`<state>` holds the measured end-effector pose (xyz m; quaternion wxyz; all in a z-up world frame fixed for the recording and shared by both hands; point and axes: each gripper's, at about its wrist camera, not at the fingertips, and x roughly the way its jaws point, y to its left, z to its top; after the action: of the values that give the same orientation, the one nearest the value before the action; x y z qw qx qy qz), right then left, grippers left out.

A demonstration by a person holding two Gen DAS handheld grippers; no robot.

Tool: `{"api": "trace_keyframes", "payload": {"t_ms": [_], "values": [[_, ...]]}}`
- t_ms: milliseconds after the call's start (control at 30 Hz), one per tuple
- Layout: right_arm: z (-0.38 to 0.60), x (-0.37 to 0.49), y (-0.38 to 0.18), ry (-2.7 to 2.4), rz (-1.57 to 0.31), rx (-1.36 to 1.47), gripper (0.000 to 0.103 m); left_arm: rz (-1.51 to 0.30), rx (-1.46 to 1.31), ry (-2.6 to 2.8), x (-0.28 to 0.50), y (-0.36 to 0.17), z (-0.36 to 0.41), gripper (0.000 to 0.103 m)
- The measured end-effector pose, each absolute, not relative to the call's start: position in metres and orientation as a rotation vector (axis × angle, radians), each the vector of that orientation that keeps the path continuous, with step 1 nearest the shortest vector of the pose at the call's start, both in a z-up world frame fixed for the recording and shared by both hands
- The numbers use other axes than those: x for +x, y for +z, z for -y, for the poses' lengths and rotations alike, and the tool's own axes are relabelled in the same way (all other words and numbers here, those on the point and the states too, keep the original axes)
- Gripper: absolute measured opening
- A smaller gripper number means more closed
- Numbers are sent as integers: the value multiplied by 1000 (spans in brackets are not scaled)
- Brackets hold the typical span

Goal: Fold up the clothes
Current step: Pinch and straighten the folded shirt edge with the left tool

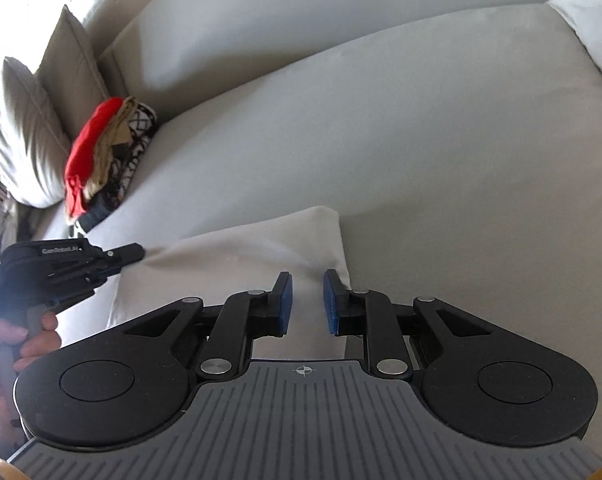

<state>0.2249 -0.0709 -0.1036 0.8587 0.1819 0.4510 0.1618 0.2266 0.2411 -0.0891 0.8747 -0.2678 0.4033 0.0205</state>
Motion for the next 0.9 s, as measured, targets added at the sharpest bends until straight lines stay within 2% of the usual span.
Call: {"api": "trace_keyframes", "payload": {"t_ms": [33,67,100,167,200,300,333,467,500,533,567,633,667,700,767,900], "values": [[72,224,-101,339,-945,386,25,-847,-560,46,225,-88,-241,8],[75,222,-98,338,-935,391,27,-851,-550,58,221,-83,-243,15],[78,219,-93,337,-916,397,32,-856,-540,70,217,-79,-245,15],[84,212,-84,321,-858,387,32,-840,-497,64,207,-67,-243,28],[86,209,-80,309,-827,376,32,-822,-466,49,201,-60,-239,29],[80,212,-77,332,-771,366,19,-769,-375,6,183,-39,-228,26],[74,216,-80,362,-776,364,19,-755,-346,-15,178,-33,-224,21],[44,237,-102,419,-819,270,19,-811,-203,-71,202,-59,-188,19],[40,242,-107,402,-823,235,14,-827,-164,-43,209,-68,-182,17],[42,247,-112,367,-817,220,5,-850,-169,6,210,-76,-187,13],[51,250,-115,311,-798,229,1,-873,-174,55,212,-83,-191,19],[77,256,-120,136,-791,289,10,-885,-208,112,206,-87,-201,19],[88,254,-119,81,-792,318,2,-887,-194,134,201,-82,-203,18],[96,249,-114,81,-795,338,2,-887,-161,155,191,-76,-204,18],[112,237,-106,80,-801,377,9,-886,-143,160,174,-68,-209,18],[132,204,-85,124,-811,410,11,-883,-175,149,136,-48,-214,24]]}}
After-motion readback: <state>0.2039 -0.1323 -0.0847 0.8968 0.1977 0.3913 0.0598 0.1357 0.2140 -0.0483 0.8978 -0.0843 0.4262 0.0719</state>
